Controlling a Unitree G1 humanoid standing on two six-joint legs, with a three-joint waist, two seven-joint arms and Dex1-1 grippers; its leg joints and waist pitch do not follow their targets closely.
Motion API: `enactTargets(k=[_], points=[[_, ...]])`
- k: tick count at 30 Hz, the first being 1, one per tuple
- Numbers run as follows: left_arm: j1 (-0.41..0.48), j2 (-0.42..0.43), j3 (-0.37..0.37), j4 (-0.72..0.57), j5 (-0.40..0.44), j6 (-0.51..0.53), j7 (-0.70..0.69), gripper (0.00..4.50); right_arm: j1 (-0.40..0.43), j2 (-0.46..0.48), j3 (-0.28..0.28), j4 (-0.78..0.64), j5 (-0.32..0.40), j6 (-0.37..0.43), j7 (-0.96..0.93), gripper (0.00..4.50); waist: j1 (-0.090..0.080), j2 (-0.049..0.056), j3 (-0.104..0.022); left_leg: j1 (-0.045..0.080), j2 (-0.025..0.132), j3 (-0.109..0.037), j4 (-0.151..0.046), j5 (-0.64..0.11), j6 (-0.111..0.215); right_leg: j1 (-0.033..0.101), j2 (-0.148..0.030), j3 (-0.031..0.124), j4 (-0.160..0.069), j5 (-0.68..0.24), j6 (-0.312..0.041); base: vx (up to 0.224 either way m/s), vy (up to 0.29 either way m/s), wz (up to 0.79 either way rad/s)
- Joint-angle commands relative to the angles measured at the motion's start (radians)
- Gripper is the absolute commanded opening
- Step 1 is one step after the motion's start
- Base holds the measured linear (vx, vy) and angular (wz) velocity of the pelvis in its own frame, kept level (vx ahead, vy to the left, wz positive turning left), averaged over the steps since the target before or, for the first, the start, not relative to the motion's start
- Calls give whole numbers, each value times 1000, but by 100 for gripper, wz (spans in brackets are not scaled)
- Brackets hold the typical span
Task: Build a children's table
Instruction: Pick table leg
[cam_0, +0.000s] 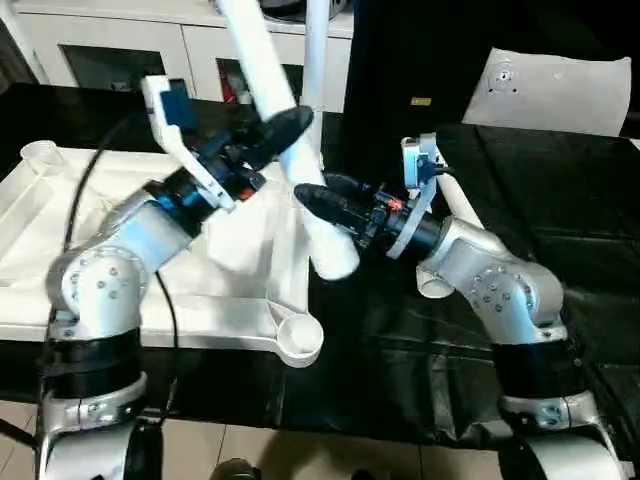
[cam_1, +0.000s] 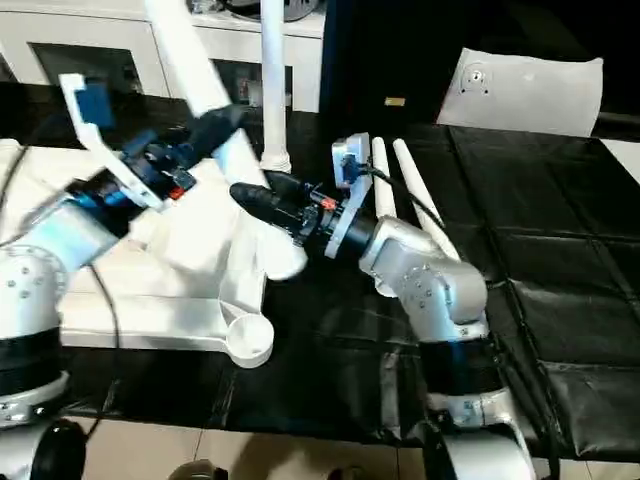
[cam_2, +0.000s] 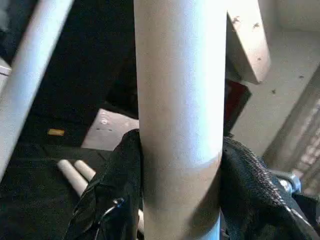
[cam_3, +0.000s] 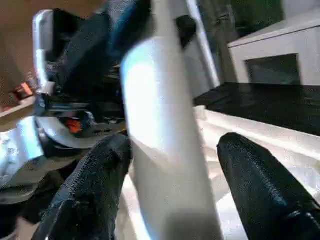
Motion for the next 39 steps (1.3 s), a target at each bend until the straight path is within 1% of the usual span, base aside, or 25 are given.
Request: enactTargets(k=[1, 3, 4, 6, 8, 9, 11, 12, 14, 15, 16, 17, 18, 19, 20, 21, 22, 25, 26, 27, 29, 35, 36, 38, 39], points=[[-1, 3, 6, -26, 6, -10, 12, 184, 3, -4, -9, -22, -20, -22, -29, 346, -7, 14, -82, 7, 7, 12, -64, -111, -25, 66, -54, 43, -63, -178, -139, 0, 0, 0], [17, 11, 7, -39, 39, -29, 31, 184, 20, -4, -15, -48, -23, -22, -51, 351, -7, 11, -81, 6, 7, 11, -65, -122, -25, 67, -55, 43, -67, -205, -127, 0, 0, 0], [28, 18, 3, -46, 64, -40, 39, 184, 30, -4, -19, -68, -24, -19, -61, 362, -7, 14, -81, 6, 7, 11, -65, -121, -26, 67, -55, 43, -66, -207, -124, 0, 0, 0], [44, 20, 3, -60, 75, -46, 49, 184, 44, -5, -27, -101, -23, -16, -74, 384, -9, 12, -80, 7, 8, 11, -66, -126, -25, 66, -54, 44, -68, -216, -111, 0, 0, 0], [52, 19, 0, -75, 89, -51, 70, 184, 54, -2, -35, -124, -30, -24, -94, 395, -9, 11, -80, 7, 8, 11, -66, -127, -26, 64, -53, 43, -68, -220, -112, 0, 0, 0], [58, 23, -10, -87, 109, -54, 84, 184, 58, 0, -39, -139, -35, -35, -114, 418, -9, 12, -80, 8, 7, 11, -65, -131, -27, 63, -53, 43, -68, -226, -109, 0, 0, 0], [64, 27, -25, -100, 136, -62, 100, 184, 62, 6, -42, -154, -46, -49, -142, 427, -10, 14, -79, 8, 9, 10, -66, -137, -30, 62, -54, 44, -68, -232, -106, 0, 0, 0], [62, 24, -30, -104, 142, -54, 116, 184, 63, 7, -39, -165, -54, -56, -154, 432, -10, 11, -78, 9, 8, 11, -67, -148, -32, 60, -53, 44, -70, -244, -104, 0, 0, 0], [55, 29, -50, -112, 167, -46, 134, 184, 64, 4, -29, -184, -72, -57, -174, 442, -10, 11, -77, 8, 6, 11, -67, -148, -34, 61, -52, 44, -70, -249, -98, 0, 0, 0], [46, 41, -81, -122, 202, -38, 148, 184, 66, 1, -17, -211, -84, -50, -190, 450, -10, 6, -77, 8, 6, 11, -68, -150, -34, 61, -51, 44, -73, -261, -88, 0, 0, 0], [45, 41, -83, -122, 204, -37, 148, 184, 66, -1, -15, -213, -87, -51, -190, 450, -9, 8, -78, 8, 6, 10, -67, -146, -34, 62, -52, 44, -70, -262, -84, 0, 0, 0], [39, 45, -94, -123, 217, -35, 154, 184, 65, -13, 2, -223, -110, -56, -190, 450, -9, 10, -77, 7, 6, 10, -68, -148, -35, 61, -52, 44, -72, -268, -77, 0, 0, 0], [16, 44, -111, -114, 246, -17, 192, 184, 58, -32, 40, -235, -164, -76, -191, 450, -7, 19, -78, 7, 6, 9, -67, -148, -43, 60, -52, 44, -70, -266, -74, 0, 0, 0], [12, 43, -113, -112, 251, -14, 199, 184, 55, -36, 48, -236, -174, -79, -193, 450, -7, 19, -78, 7, 6, 9, -67, -148, -43, 60, -52, 44, -70, -266, -74, 0, 0, 0], [-10, 40, -124, -101, 274, -3, 226, 184, 41, -52, 85, -233, -220, -73, -212, 450, -9, 19, -77, 6, 4, 8, -66, -153, -49, 60, -49, 43, -72, -258, -75, 0, 0, 0], [-24, 38, -133, -94, 289, 3, 236, 184, 29, -62, 117, -225, -252, -59, -234, 450, -8, 27, -78, 7, 1, 7, -65, -158, -53, 61, -51, 43, -71, -259, -77, 0, 0, 0], [-30, 38, -141, -91, 295, 9, 240, 184, 24, -67, 134, -221, -270, -54, -243, 450, -10, 23, -78, 6, 1, 7, -65, -160, -53, 61, -50, 42, -73, -260, -78, 0, 0, 0], [-53, 38, -178, -83, 322, 4, 232, 184, 11, -49, 145, -193, -302, -18, -309, 450, -11, 16, -78, 6, 1, 7, -64, -157, -52, 60, -50, 44, -71, -260, -81, 0, 0, 0], [-59, 35, -184, -81, 328, 3, 235, 184, 9, -44, 143, -188, -302, -2, -325, 450, -11, 18, -78, 6, 1, 7, -64, -161, -54, 59, -50, 44, -70, -255, -85, 0, 0, 0], [-74, 42, -211, -75, 350, -3, 226, 184, 6, -39, 148, -171, -317, -4, -335, 450, -10, 7, -79, 5, 2, 8, -65, -158, -52, 61, -51, 44, -70, -247, -86, 0, 0, 0], [-82, 51, -236, -71, 377, -9, 220, 183, 2, -34, 155, -158, -324, 3, -336, 450, -9, 15, -79, 6, 3, 7, -65, -157, -53, 59, -51, 44, -68, -238, -86, 0, 0, 0], [-98, 40, -260, -63, 395, -3, 220, 183, -9, -7, 172, -111, -349, -17, -356, 450, -9, 17, -81, 5, 3, 7, -63, -143, -57, 63, -53, 45, -61, -184, -107, 0, 0, 0], [-114, 24, -277, -60, 402, 2, 221, 183, -25, 29, 166, -49, -358, -26, -388, 450, -11, 20, -79, 6, 3, 8, -64, -153, -56, 59, -52, 45, -63, -189, -113, 0, 0, 0], [-120, 17, -280, -61, 400, 5, 219, 183, -30, 37, 168, -33, -364, -31, -395, 450, -11, 18, -80, 6, 2, 8, -64, -163, -61, 61, -54, 45, -65, -211, -111, 0, 0, 0], [-129, -5, -275, -62, 390, 14, 225, 183, -36, 54, 162, -13, -358, -37, -392, 432, -11, 17, -80, 6, 3, 8, -63, -165, -60, 61, -55, 46, -64, -205, -117, 0, 0, 0]])
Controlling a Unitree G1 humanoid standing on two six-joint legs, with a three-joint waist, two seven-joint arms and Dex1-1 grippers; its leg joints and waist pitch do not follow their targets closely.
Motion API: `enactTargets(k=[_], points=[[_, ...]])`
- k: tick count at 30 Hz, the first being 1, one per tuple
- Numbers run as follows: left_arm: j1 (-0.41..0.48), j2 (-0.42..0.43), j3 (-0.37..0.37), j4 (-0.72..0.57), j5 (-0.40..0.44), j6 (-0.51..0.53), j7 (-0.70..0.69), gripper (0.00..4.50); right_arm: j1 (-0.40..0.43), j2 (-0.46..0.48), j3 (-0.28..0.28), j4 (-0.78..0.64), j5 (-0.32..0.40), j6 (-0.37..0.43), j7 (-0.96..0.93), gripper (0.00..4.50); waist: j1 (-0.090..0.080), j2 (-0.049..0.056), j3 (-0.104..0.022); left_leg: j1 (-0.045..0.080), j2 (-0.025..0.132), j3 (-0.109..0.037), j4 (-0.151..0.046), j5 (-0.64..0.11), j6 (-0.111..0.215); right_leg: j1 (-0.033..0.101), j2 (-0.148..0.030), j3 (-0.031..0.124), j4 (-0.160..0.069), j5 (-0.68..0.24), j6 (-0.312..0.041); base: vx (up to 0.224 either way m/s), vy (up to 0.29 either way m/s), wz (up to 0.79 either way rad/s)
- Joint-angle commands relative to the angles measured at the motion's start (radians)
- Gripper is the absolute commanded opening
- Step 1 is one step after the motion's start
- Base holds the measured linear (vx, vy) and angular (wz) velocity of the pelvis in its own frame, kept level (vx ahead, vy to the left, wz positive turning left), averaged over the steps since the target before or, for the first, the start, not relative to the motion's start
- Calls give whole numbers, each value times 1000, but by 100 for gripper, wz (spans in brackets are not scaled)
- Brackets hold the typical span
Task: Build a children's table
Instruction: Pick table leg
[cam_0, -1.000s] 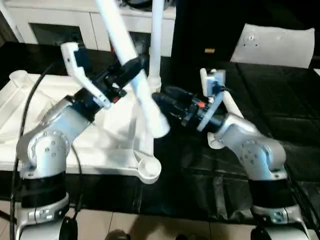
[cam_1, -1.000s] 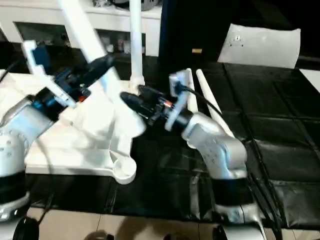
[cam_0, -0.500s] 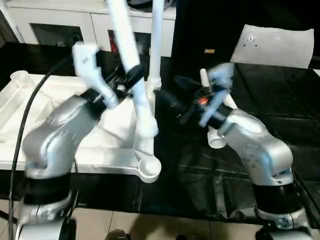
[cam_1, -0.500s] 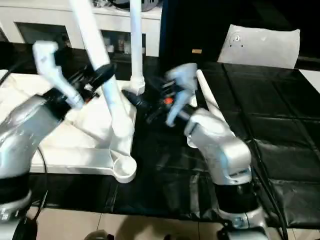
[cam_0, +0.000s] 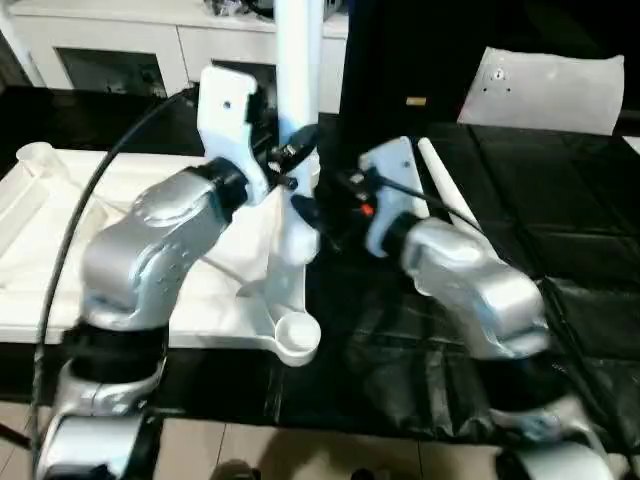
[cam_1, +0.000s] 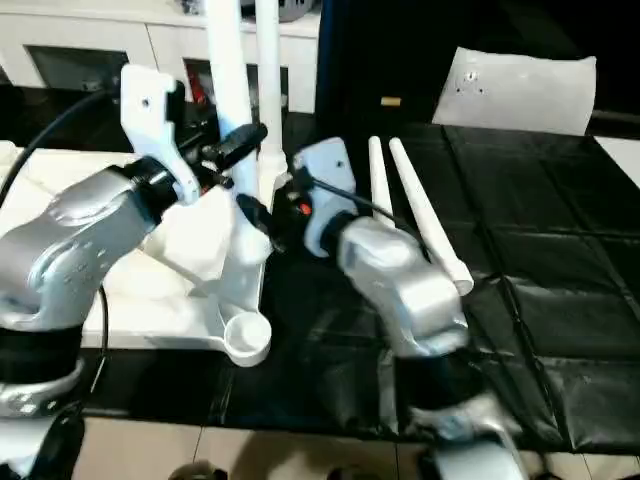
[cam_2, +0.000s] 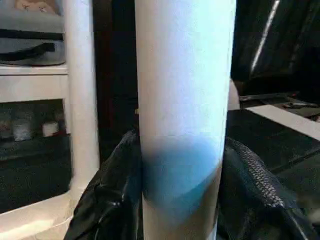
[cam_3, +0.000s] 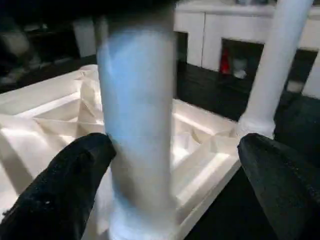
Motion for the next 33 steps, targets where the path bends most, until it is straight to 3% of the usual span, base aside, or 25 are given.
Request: enactTargets(k=[1, 9, 11, 13, 14, 16, 19, 26, 33], points=[[-27, -8, -21, -21, -9, 11, -8, 183, -20, 7, -6, 22, -10, -12, -12, 422, -5, 16, -80, 7, 4, 8, -65, -170, -57, 61, -56, 45, -66, -206, -124, 0, 0, 0], [-29, -19, -6, -32, -16, 28, -17, 182, -39, 26, -9, 62, -24, -33, -11, 366, -6, 13, -80, 4, 3, 10, -64, -156, -54, 63, -55, 45, -64, -197, -112, 0, 0, 0], [-29, -19, 0, -28, -13, 29, -19, 182, -42, 27, -8, 68, -29, -38, -11, 349, -5, 21, -80, 6, 3, 8, -64, -157, -55, 63, -55, 45, -63, -199, -111, 0, 0, 0], [-31, -18, 2, -23, -12, 27, -21, 182, -44, 26, -5, 73, -38, -42, -7, 329, -6, 17, -80, 7, 3, 9, -64, -165, -56, 62, -54, 44, -66, -202, -112, 0, 0, 0], [-33, -18, 2, -21, -12, 28, -21, 182, -45, 24, 2, 74, -46, -43, -7, 318, -6, 22, -80, 6, 3, 8, -65, -166, -56, 63, -54, 44, -65, -200, -113, 0, 0, 0], [-37, -16, 1, -18, -13, 29, -23, 182, -45, 24, 13, 78, -64, -44, -17, 302, -6, 18, -81, 6, 4, 8, -65, -165, -55, 64, -54, 44, -64, -192, -113, 0, 0, 0], [-41, -15, 4, -14, -9, 31, -27, 182, -45, 23, 28, 90, -94, -53, -35, 281, -7, 22, -81, 5, 3, 7, -64, -161, -60, 64, -53, 44, -64, -183, -117, 0, 0, 0], [-44, -11, 24, -5, -15, 43, -32, 182, -43, 41, -3, 111, -56, -49, -9, 218, -7, 24, -81, 7, 3, 7, -65, -181, -55, 63, -53, 43, -65, -193, -117, 0, 0, 0], [-57, 0, 46, 16, -3, 48, -25, 182, -49, 39, -41, 108, -14, -68, 40, 191, -7, 30, -81, 8, 3, 5, -65, -187, -53, 64, -53, 42, -65, -187, -124, 0, 0, 0]])
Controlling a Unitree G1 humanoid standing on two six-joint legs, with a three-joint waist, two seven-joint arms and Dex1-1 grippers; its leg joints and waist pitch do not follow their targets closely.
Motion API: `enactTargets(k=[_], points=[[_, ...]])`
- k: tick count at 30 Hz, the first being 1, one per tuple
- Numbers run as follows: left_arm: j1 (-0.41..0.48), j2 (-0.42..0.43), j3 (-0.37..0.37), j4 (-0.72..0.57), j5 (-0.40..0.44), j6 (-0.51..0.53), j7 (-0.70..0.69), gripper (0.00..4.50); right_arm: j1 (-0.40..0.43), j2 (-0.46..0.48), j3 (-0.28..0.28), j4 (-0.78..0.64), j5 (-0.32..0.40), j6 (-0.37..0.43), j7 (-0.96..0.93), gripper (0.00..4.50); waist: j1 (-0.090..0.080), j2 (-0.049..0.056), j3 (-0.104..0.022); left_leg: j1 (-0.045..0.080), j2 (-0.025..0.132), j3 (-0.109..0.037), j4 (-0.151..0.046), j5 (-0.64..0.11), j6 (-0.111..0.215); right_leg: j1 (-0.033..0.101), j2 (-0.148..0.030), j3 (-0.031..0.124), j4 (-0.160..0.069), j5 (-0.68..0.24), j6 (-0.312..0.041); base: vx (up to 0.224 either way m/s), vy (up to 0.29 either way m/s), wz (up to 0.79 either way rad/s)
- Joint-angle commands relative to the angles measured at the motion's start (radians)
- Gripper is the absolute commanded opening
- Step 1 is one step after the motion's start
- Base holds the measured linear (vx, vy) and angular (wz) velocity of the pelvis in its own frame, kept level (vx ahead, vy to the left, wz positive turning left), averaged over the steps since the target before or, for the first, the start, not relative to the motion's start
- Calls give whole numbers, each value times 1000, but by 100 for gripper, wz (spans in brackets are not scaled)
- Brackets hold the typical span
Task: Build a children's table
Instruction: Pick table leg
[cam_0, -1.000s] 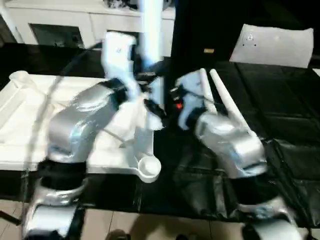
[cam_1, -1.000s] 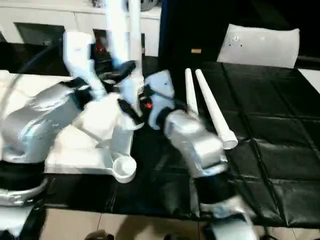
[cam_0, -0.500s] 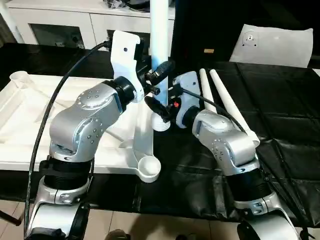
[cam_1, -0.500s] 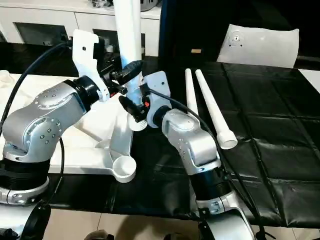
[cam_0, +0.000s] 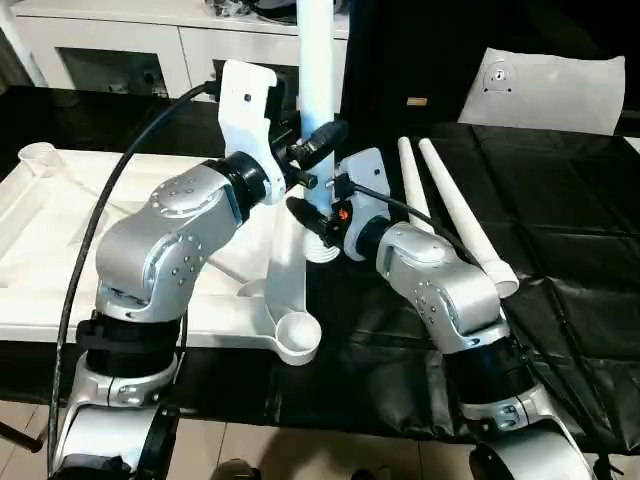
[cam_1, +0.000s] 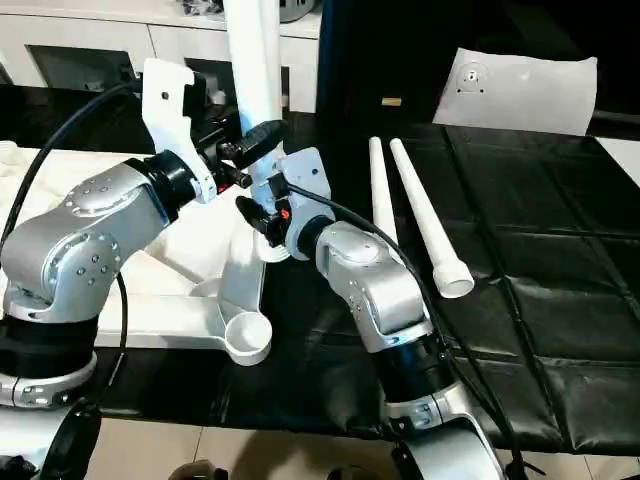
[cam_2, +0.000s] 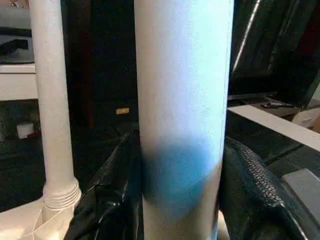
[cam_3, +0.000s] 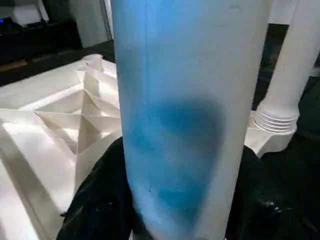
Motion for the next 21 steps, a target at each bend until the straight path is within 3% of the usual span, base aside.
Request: enactTargets(k=[1, 4, 6, 11, 16, 19, 21], points=[[-23, 13, 38, 15, 11, -2, 6, 182, -14, -15, -49, 1, 28, -22, 29, 189, -6, 26, -82, 7, 3, 6, -65, -187, -53, 64, -54, 42, -66, -191, -118, 0, 0, 0], [-27, 13, 40, 22, 19, -1, 14, 182, -14, -16, -53, -1, 36, -27, 46, 189, -5, 30, -82, 6, 3, 5, -65, -175, -51, 65, -54, 42, -63, -179, -125, 0, 0, 0], [-31, 10, 46, 29, 20, 4, 21, 252, -14, -17, -59, -4, 46, -31, 60, 189, -6, 27, -83, 6, 3, 6, -64, -176, -47, 67, -53, 41, -63, -167, -132, 0, 0, 0], [-44, 6, 63, 36, -10, 18, 2, 267, -15, -27, -78, -14, 92, -29, 125, 189, -6, 26, -83, 6, 3, 6, -63, -173, -41, 67, -54, 41, -65, -185, -133, 0, 0, 0], [-49, 4, 118, 27, -90, 51, -27, 269, -11, -82, -111, -56, 198, 19, 275, 189, 0, 24, -83, 5, 4, 7, -62, -160, -25, 69, -53, 41, -63, -163, -152, 0, 0, 0], [-50, 4, 127, 27, -96, 53, -26, 269, -11, -90, -118, -57, 209, 23, 290, 189, 1, 22, -83, 4, 4, 8, -61, -155, -20, 69, -55, 40, -64, -171, -158, 0, 0, 0], [-48, -9, 163, 11, -167, 81, -57, 269, -11, -102, -148, -52, 251, 37, 326, 189, 2, 20, -83, 3, 2, 9, -60, -155, -18, 70, -56, 41, -65, -189, -159, 0, 0, 0]])
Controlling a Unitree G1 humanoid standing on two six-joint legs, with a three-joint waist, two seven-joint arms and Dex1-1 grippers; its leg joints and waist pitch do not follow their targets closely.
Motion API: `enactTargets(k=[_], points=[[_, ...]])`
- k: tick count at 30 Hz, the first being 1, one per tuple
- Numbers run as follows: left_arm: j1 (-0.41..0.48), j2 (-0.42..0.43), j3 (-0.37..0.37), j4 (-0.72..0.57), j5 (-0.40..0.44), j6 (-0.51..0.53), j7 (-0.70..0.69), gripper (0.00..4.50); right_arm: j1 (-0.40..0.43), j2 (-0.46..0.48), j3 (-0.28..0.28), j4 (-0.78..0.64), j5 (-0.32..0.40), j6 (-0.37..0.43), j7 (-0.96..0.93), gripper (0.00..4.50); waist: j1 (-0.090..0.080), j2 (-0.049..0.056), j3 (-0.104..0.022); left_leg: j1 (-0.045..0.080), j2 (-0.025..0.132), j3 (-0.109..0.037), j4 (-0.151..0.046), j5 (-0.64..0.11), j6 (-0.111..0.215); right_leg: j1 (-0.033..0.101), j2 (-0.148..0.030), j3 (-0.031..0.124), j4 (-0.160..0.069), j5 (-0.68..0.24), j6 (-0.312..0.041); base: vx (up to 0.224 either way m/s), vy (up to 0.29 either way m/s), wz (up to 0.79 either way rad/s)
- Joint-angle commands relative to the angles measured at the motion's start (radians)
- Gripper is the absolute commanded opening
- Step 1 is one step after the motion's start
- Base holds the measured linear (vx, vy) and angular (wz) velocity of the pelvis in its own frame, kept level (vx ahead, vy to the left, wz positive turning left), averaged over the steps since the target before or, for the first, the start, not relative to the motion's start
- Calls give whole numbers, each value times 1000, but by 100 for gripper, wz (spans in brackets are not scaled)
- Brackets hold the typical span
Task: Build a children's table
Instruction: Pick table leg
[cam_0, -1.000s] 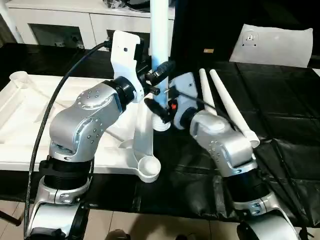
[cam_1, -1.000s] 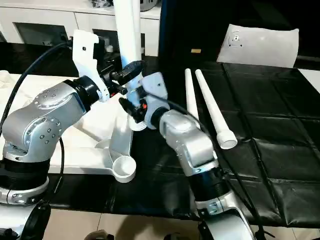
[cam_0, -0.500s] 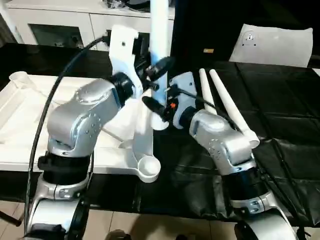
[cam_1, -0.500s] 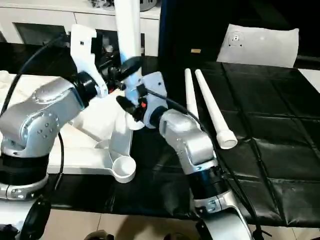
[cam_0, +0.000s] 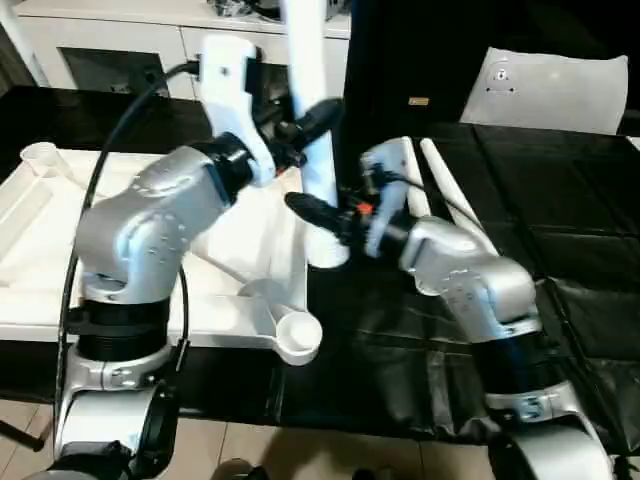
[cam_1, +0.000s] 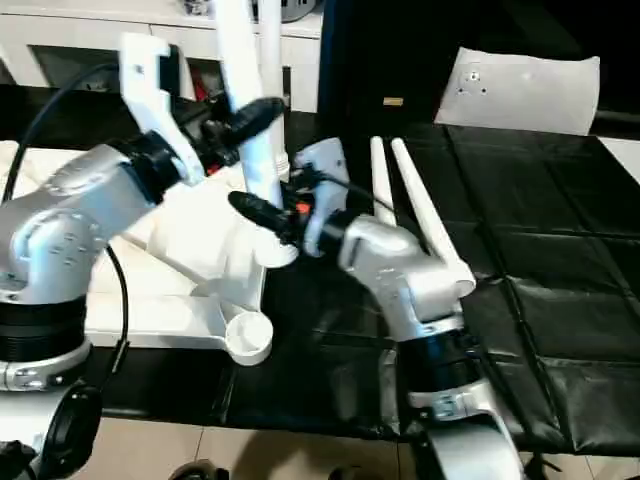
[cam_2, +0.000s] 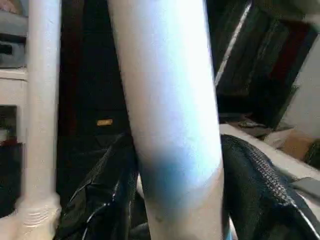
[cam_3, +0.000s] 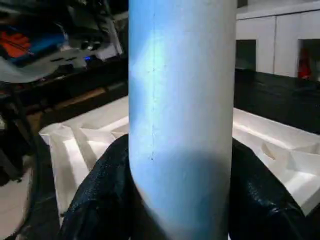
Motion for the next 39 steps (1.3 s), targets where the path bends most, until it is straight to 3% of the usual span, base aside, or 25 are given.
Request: enactTargets(k=[1, 4, 5, 6, 7, 14, 17, 18, 21, 24, 26, 27, 29, 30, 33, 37, 39], points=[[-7, -7, 63, -18, -90, 41, -36, 269, -11, -25, -73, -27, 73, 17, 52, 189, -1, 18, -84, 5, 3, 9, -61, -152, -18, 69, -56, 41, -65, -188, -162, 0, 0, 0], [-9, -14, 98, -18, -191, 73, -87, 269, -12, -45, -104, -34, 141, 43, 116, 189, 3, 17, -83, 6, 3, 10, -60, -163, -10, 67, -55, 39, -67, -199, -170, 0, 0, 0], [-11, -18, 105, -17, -208, 76, -92, 269, -13, -51, -109, -37, 157, 50, 129, 189, 3, 16, -84, 5, 3, 10, -60, -159, -6, 69, -54, 38, -66, -195, -171, 0, 0, 0], [-12, -19, 109, -16, -216, 74, -98, 269, -13, -54, -113, -39, 168, 54, 139, 189, 4, 22, -84, 5, 3, 8, -60, -160, -5, 69, -54, 38, -66, -197, -170, 0, 0, 0], [-12, -19, 111, -15, -239, 75, -119, 269, -14, -63, -116, -40, 176, 58, 152, 189, 3, 19, -84, 4, 2, 9, -61, -158, -2, 69, -54, 37, -69, -201, -165, 0, 0, 0], [12, 23, 66, -8, -217, 69, -202, 269, 1, -100, -103, -65, 208, 79, 237, 189, 4, 17, -82, 5, 3, 8, -62, -164, -3, 69, -55, 36, -75, -256, -142, 0, 0, 0], [9, 22, 76, 14, -267, 87, -235, 269, 13, -133, -84, -95, 237, 107, 299, 189, 6, 18, -83, 4, 4, 8, -62, -154, -1, 69, -55, 36, -72, -231, -152, 0, 0, 0], [8, 26, 78, 22, -279, 91, -251, 269, 18, -139, -78, -102, 242, 112, 312, 189, 5, 12, -83, 4, 4, 9, -61, -153, 0, 69, -54, 36, -73, -231, -153, 0, 0, 0], [-1, 28, 80, 41, -298, 89, -296, 269, 28, -151, -72, -117, 252, 124, 344, 189, 6, 16, -83, 4, 4, 9, -61, -150, 2, 68, -56, 36, -74, -247, -152, 0, 0, 0], [4, 24, 90, 47, -327, 67, -355, 199, 34, -159, -71, -124, 266, 131, 359, 189, 7, 16, -83, 5, 3, 9, -62, -152, 2, 69, -56, 36, -76, -256, -151, 0, 0, 0], [14, 30, 82, 40, -326, 36, -400, 199, 37, -164, -69, -130, 274, 137, 367, 189, 7, 17, -83, 5, 5, 8, -62, -155, 1, 69, -56, 36, -75, -258, -149, 0, 0, 0], [18, 32, 79, 40, -331, 35, -415, 199, 40, -167, -67, -133, 277, 140, 373, 189, 6, 12, -82, 5, 5, 9, -63, -159, 1, 68, -57, 36, -77, -267, -150, 0, 0, 0], [21, 38, 68, 44, -319, 29, -427, 199, 43, -171, -64, -138, 279, 143, 378, 189, 7, 19, -81, 5, 5, 9, -63, -165, -1, 67, -57, 36, -76, -274, -147, 0, 0, 0], [20, 39, 64, 53, -313, 26, -433, 209, 45, -173, -62, -141, 280, 144, 380, 188, 6, 17, -81, 5, 5, 9, -63, -167, -1, 67, -57, 36, -78, -276, -143, 0, 0, 0], [22, 42, 61, 66, -312, 21, -449, 182, 44, -172, -63, -145, 278, 146, 381, 188, 5, 17, -82, 5, 5, 9, -63, -164, -4, 68, -56, 36, -77, -267, -147, 0, 0, 0], [28, 45, 54, 62, -311, 14, -465, 182, 46, -175, -60, -146, 279, 144, 382, 188, 5, 18, -82, 6, 5, 8, -63, -168, -5, 67, -56, 36, -77, -273, -147, 0, 0, 0], [33, 45, 50, 53, -315, 11, -476, 180, 47, -178, -59, -146, 281, 143, 384, 188, 5, 9, -82, 5, 6, 10, -63, -161, -3, 68, -57, 36, -77, -275, -145, 0, 0, 0]])
